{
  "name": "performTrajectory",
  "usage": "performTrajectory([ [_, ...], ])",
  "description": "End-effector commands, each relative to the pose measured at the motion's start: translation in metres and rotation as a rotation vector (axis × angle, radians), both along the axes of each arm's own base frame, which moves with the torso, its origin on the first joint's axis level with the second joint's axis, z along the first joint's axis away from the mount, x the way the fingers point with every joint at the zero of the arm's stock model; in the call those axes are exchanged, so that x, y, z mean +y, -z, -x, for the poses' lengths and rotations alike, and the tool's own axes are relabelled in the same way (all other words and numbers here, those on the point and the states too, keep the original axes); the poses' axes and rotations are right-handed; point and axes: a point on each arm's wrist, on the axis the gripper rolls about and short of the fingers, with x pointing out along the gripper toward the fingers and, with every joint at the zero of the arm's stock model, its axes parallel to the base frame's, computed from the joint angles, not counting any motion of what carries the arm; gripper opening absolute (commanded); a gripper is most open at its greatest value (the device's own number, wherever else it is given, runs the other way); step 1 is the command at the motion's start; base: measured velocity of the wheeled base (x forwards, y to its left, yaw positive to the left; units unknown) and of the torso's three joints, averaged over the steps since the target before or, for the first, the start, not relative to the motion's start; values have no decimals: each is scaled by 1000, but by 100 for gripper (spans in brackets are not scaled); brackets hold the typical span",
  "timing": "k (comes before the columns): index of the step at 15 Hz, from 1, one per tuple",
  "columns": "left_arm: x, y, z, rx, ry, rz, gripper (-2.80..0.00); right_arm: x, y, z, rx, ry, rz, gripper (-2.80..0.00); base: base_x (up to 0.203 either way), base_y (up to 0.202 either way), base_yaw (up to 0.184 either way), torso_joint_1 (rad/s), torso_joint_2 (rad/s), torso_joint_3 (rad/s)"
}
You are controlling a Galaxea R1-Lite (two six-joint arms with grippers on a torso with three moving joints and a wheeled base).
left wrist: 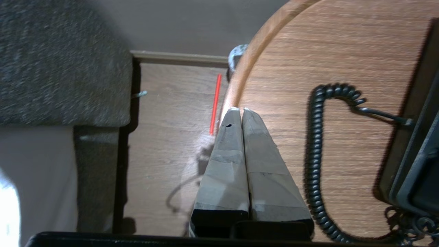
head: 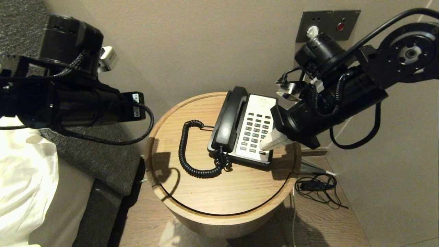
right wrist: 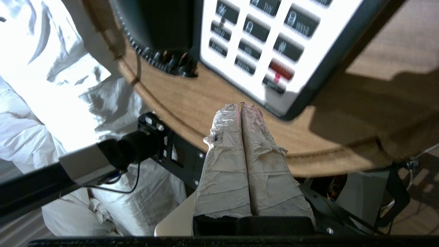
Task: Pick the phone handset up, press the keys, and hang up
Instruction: End the call using the dial pad
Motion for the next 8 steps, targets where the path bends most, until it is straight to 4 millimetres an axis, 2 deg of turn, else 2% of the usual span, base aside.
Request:
performTrajectory([
  [1,-1,8,-4,23,-4,-11,-280,4,9,-6,28,1,14,-280,0,0,0,0,0,0],
  [8,-4,11,-9,30,-3,-14,-280,3,15,-6,46,12,48,-280,0,0,0,0,0,0],
])
